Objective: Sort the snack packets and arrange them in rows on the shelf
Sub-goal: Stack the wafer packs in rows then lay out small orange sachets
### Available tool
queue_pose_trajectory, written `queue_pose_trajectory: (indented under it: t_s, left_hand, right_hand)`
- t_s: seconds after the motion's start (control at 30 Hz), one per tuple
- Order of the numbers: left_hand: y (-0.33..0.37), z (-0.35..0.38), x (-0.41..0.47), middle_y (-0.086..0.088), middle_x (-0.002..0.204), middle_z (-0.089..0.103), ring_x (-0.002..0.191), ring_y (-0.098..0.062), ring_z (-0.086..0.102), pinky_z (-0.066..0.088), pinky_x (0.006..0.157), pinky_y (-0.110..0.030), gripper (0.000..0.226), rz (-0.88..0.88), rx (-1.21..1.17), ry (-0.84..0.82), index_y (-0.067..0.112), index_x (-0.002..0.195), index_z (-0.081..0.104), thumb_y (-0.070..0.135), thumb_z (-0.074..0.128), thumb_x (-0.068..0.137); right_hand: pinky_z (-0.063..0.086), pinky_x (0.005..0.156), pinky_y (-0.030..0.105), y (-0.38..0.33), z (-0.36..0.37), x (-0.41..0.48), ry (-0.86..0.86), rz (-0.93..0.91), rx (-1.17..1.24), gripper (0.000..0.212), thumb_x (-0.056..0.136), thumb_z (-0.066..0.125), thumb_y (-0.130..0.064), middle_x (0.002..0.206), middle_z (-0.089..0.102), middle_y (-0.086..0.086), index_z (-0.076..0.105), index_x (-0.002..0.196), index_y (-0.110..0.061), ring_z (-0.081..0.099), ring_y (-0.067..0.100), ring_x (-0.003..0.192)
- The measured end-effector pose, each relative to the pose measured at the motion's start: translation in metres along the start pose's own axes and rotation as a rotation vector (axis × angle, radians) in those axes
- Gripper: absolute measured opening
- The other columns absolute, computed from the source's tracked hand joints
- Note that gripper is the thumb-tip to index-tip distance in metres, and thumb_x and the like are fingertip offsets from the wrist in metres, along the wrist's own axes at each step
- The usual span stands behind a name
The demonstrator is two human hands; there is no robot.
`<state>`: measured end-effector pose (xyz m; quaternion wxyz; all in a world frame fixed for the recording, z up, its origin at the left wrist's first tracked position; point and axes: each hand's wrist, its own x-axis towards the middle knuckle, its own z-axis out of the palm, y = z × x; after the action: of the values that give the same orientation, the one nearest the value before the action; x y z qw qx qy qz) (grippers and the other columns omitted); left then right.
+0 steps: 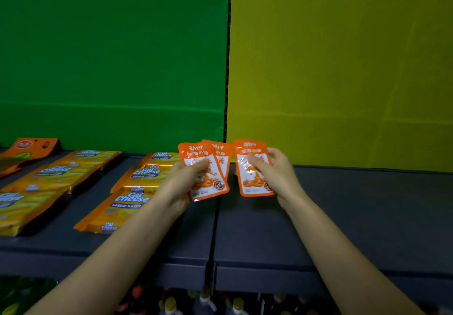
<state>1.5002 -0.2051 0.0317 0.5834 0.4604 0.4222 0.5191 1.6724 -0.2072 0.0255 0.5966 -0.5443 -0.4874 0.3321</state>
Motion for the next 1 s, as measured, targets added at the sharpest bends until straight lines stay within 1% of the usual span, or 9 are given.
queue_pose_trajectory:
  t_s: [0.07, 0.17, 0.23, 0.3, 0.37, 0.47, 0.67, 0.83, 1.0]
  left_hand:
    - [0.003, -0.007, 0.0, -0.006, 0.076, 0.067, 0.056, -0.015, 0.065, 0.056, 0.054, -0.025, 0.004, -0.001, -0.006, 0.041, 0.008, 0.088, 0.06, 0.009, 0.057, 0.09]
    - [0.006, -0.016, 0.002, -0.007, 0.074, 0.066, 0.056, -0.016, 0.063, 0.055, 0.045, -0.021, 0.007, -0.011, -0.01, 0.052, 0.008, 0.084, 0.059, 0.008, 0.056, 0.09]
    - [0.006, -0.019, 0.003, -0.005, 0.061, 0.069, 0.049, -0.015, 0.065, 0.054, 0.042, -0.021, 0.009, -0.026, -0.001, 0.042, 0.007, 0.079, 0.059, 0.007, 0.058, 0.089]
    - [0.007, -0.021, 0.002, -0.001, 0.051, 0.069, 0.042, -0.012, 0.065, 0.053, 0.041, -0.021, 0.011, -0.045, 0.002, 0.023, 0.007, 0.077, 0.059, 0.006, 0.059, 0.088]
    - [0.008, -0.023, 0.002, 0.0, 0.05, 0.069, 0.042, -0.011, 0.065, 0.052, 0.04, -0.02, 0.011, -0.05, 0.004, 0.0, 0.007, 0.077, 0.059, 0.006, 0.059, 0.088]
    - [0.008, -0.025, 0.0, 0.001, 0.049, 0.068, 0.04, -0.01, 0.064, 0.052, 0.04, -0.02, 0.014, -0.049, 0.011, -0.022, 0.008, 0.075, 0.057, 0.006, 0.059, 0.088]
    - [0.001, -0.029, 0.007, 0.0, 0.053, 0.07, 0.044, -0.012, 0.066, 0.055, 0.044, -0.022, 0.008, -0.086, 0.031, -0.038, 0.007, 0.079, 0.06, 0.008, 0.061, 0.087]
    - [-0.002, -0.028, 0.005, -0.005, 0.064, 0.069, 0.043, -0.011, 0.065, 0.054, 0.043, -0.021, 0.01, -0.095, 0.02, -0.041, 0.008, 0.077, 0.058, 0.007, 0.06, 0.087]
    - [-0.002, -0.028, -0.002, 0.001, 0.048, 0.068, 0.04, -0.01, 0.064, 0.052, 0.04, -0.019, 0.012, -0.095, 0.01, -0.068, 0.008, 0.076, 0.057, 0.006, 0.058, 0.088]
  right_hand:
    - [0.051, 0.06, 0.023, 0.005, -0.007, 0.008, 0.075, 0.053, 0.01, 0.013, 0.089, 0.06, -0.019, 0.094, 0.065, 0.005, 0.05, 0.099, -0.018, 0.062, 0.01, 0.067]
    - [0.049, 0.059, 0.027, 0.015, -0.007, 0.02, 0.06, 0.171, -0.06, 0.014, 0.09, 0.053, -0.011, 0.095, 0.064, 0.012, 0.055, 0.103, -0.007, 0.059, 0.014, 0.063]
    - [0.051, 0.068, 0.032, 0.021, 0.001, 0.025, 0.031, 0.207, -0.159, 0.006, 0.088, 0.058, -0.008, 0.102, 0.067, 0.018, 0.057, 0.082, -0.011, 0.063, 0.021, 0.07]
    - [0.052, 0.082, 0.036, 0.03, 0.008, 0.03, 0.043, 0.225, -0.232, 0.016, 0.085, 0.063, -0.011, 0.109, 0.068, 0.016, 0.054, 0.073, -0.016, 0.067, 0.027, 0.089]
    - [0.053, 0.089, 0.037, 0.037, 0.014, 0.031, 0.079, 0.205, -0.339, 0.01, 0.082, 0.065, -0.017, 0.111, 0.069, 0.013, 0.061, 0.09, -0.011, 0.067, 0.027, 0.098]
    - [0.051, 0.09, 0.037, 0.04, 0.016, 0.029, 0.099, 0.179, -0.515, 0.031, 0.082, 0.065, -0.026, 0.114, 0.067, 0.01, 0.06, 0.108, -0.009, 0.064, 0.026, 0.103]
    - [0.046, 0.086, 0.032, 0.047, 0.014, 0.023, 0.102, 0.155, -0.809, 0.042, 0.086, 0.059, -0.038, 0.12, 0.063, 0.011, 0.059, 0.114, -0.007, 0.059, 0.028, 0.111]
    - [0.046, 0.088, 0.033, 0.044, 0.013, 0.015, 0.105, 0.114, -0.903, 0.046, 0.087, 0.057, -0.04, 0.124, 0.06, 0.011, 0.056, 0.119, -0.007, 0.056, 0.029, 0.115]
    - [0.045, 0.09, 0.034, 0.039, 0.009, 0.004, 0.066, 0.105, -1.011, 0.052, 0.087, 0.056, -0.046, 0.128, 0.058, 0.01, 0.052, 0.125, -0.011, 0.054, 0.028, 0.118]
